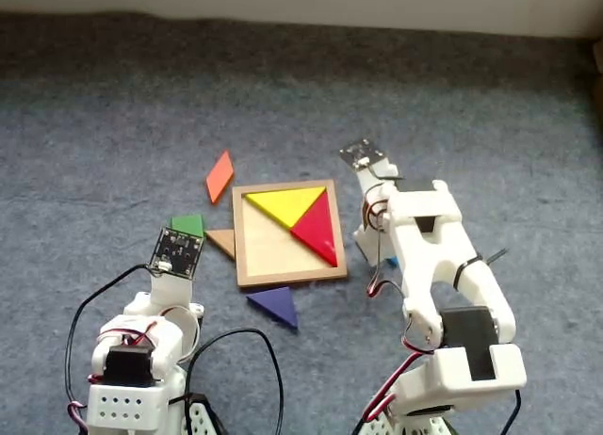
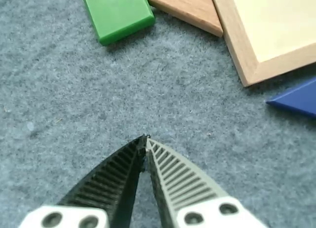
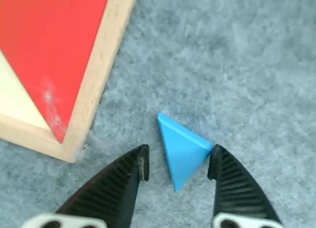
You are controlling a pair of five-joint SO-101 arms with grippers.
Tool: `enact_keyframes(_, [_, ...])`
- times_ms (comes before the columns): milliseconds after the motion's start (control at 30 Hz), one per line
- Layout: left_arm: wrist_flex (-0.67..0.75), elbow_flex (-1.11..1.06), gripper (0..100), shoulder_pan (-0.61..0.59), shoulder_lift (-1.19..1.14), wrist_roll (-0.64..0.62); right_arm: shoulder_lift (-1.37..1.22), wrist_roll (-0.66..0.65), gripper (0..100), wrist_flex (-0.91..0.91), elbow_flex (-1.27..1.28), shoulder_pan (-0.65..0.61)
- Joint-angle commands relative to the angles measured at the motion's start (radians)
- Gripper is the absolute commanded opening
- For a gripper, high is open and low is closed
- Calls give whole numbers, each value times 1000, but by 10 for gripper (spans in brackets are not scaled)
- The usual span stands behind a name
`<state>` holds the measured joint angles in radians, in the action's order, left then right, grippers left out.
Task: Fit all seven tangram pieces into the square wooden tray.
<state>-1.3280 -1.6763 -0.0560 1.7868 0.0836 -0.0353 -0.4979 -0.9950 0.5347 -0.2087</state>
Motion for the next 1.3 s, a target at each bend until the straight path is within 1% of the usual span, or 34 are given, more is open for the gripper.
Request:
enact_keyframes(0, [-8, -19, 5, -4, 28, -8, 8, -11, 180, 28, -4, -13])
enact_keyframes(100, [-8, -19, 5, -4, 28, -8, -19, -9, 166, 54, -5, -13])
enact_keyframes(300, [-8, -19, 5, -4, 28, -8, -150, -8, 163, 51, -16, -8])
enact_keyframes(467, [-8, -19, 5, -4, 28, -8, -101, -3, 163, 50, -24, -7])
enact_keyframes(633, [-8, -19, 5, -4, 28, -8, 15, -3, 163, 48, -21, -7])
enact_keyframes(833, [-8, -19, 5, -4, 28, -8, 153, -2, 163, -54, -28, -12])
enact_keyframes(933, [-8, -19, 5, -4, 28, -8, 197, -2, 163, -65, -28, -13])
enact_keyframes(1133, [-8, -19, 5, -4, 28, -8, 209, -2, 163, -64, -21, -30])
enact_keyframes(1267, [-8, -19, 5, -4, 28, -8, 142, -2, 166, -56, -25, -31])
